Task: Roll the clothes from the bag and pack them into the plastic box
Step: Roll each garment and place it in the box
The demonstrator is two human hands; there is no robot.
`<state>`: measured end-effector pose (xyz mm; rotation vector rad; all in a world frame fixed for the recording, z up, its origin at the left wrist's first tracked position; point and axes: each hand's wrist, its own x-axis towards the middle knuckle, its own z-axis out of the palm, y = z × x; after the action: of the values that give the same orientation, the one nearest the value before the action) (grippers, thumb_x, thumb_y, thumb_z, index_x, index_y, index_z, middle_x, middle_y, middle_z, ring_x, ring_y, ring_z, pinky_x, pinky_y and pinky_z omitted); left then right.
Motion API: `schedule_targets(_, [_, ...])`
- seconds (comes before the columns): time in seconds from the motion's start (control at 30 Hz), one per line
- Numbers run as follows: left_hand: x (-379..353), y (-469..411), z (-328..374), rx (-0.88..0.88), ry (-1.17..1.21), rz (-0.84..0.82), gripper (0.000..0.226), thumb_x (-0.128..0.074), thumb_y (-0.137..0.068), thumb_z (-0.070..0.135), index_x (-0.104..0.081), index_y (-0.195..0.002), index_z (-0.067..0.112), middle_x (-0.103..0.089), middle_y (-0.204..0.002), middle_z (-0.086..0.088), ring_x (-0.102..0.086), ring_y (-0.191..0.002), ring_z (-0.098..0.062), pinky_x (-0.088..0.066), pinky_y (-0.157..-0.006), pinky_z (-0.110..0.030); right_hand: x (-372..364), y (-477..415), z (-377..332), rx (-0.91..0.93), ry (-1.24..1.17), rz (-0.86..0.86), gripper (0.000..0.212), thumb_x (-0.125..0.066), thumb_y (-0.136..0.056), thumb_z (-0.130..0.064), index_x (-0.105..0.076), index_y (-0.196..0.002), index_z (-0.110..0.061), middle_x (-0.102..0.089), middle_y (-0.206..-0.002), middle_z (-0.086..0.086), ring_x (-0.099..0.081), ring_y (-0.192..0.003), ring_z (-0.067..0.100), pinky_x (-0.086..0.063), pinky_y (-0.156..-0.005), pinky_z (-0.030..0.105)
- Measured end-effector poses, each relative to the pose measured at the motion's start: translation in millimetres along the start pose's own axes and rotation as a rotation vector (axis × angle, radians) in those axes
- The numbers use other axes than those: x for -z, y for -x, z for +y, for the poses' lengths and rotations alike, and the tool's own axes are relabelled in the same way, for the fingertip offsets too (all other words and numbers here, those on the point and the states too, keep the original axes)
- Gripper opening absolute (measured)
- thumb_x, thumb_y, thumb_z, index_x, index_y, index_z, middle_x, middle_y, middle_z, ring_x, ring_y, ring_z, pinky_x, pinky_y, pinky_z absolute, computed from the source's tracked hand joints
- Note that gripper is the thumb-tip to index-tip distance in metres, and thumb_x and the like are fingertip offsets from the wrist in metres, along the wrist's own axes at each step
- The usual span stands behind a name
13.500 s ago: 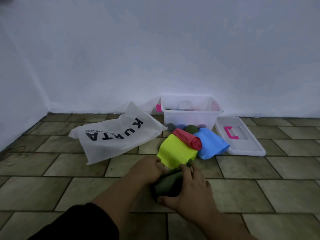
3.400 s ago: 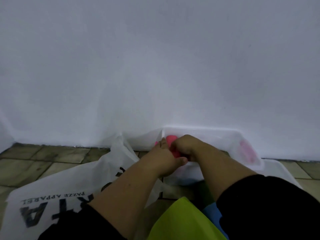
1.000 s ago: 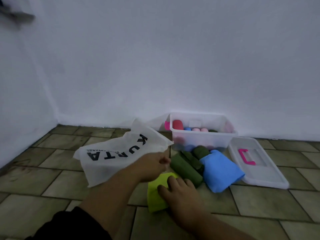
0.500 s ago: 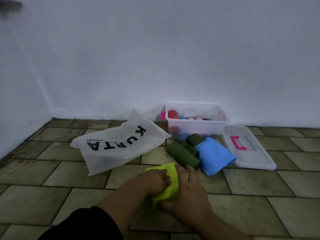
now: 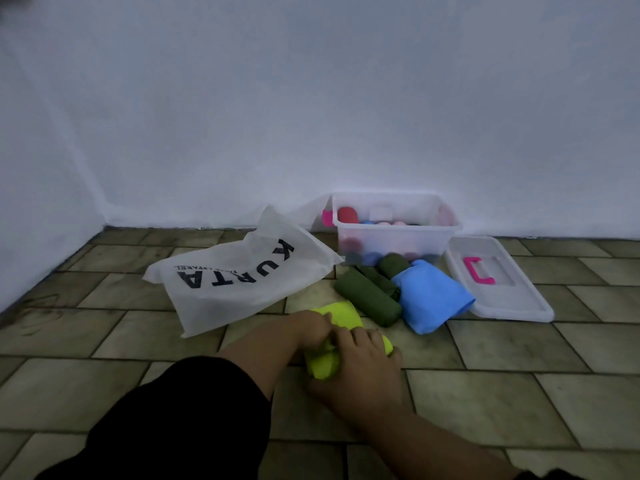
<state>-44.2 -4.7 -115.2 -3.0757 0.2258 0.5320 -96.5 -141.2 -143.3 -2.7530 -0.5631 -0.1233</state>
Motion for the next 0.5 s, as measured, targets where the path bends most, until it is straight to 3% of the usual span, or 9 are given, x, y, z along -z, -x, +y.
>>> schedule_targets(0.1, [4.4,0.9,5.7,0.085,0.183,-0.099,0.046,-0.027,-0.103,0.027,-0.040,-0.140,0.002,-0.041,-0.144,-0.019,-0.038,-0.132,-0.032,-0.030,-0.109,-0.038,-0.9,9.2,-3.2,0.084,-0.003,0.025,0.063,-0.047,-0.053,-0.074,-0.046,-0.107,-0.040,-0.053,-0.113,-0.010,-0.045,-0.109,0.022,-0.036,-0.088,0.054])
schedule_targets(0.17, [7.5,0.6,9.6,0.176,0.282,-0.180,0.047,-0.022,-0.104,0.022,-0.024,-0.147,0.003,-0.026,-0.152,-0.021,-0.034,-0.134,-0.033,-0.028,-0.109,-0.038,1.0,11.3,-2.8,0.074,0.015,-0.045,0.066,-0.046,-0.055,-0.074,-0.043,-0.112,-0.040,-0.050,-0.117,-0.010,-0.041,-0.113,0.023,-0.034,-0.090,0.053])
schedule_targets(0.27, [7.3,-1.0,11.9,0.148,0.177,-0.221,0.047,-0.017,-0.104,0.016,-0.012,-0.150,0.007,-0.004,-0.157,-0.019,-0.029,-0.137,-0.035,-0.028,-0.108,-0.039,1.7,12.9,1.2,0.061,0.042,-0.135,0.075,-0.047,-0.057,-0.075,-0.038,-0.123,-0.040,-0.046,-0.122,-0.007,-0.035,-0.118,0.024,-0.031,-0.093,0.054])
schedule_targets(0.5, [0.8,-3.7,10.3,0.005,-0.129,-0.224,0.050,-0.024,-0.102,0.008,-0.008,-0.149,0.004,0.001,-0.156,-0.023,-0.025,-0.139,-0.037,-0.030,-0.109,-0.043,4.2,22.7,14.9,0.112,0.075,-0.109,0.076,-0.044,-0.047,-0.083,-0.036,-0.112,-0.043,-0.040,-0.114,-0.006,-0.035,-0.114,0.022,-0.033,-0.083,0.045])
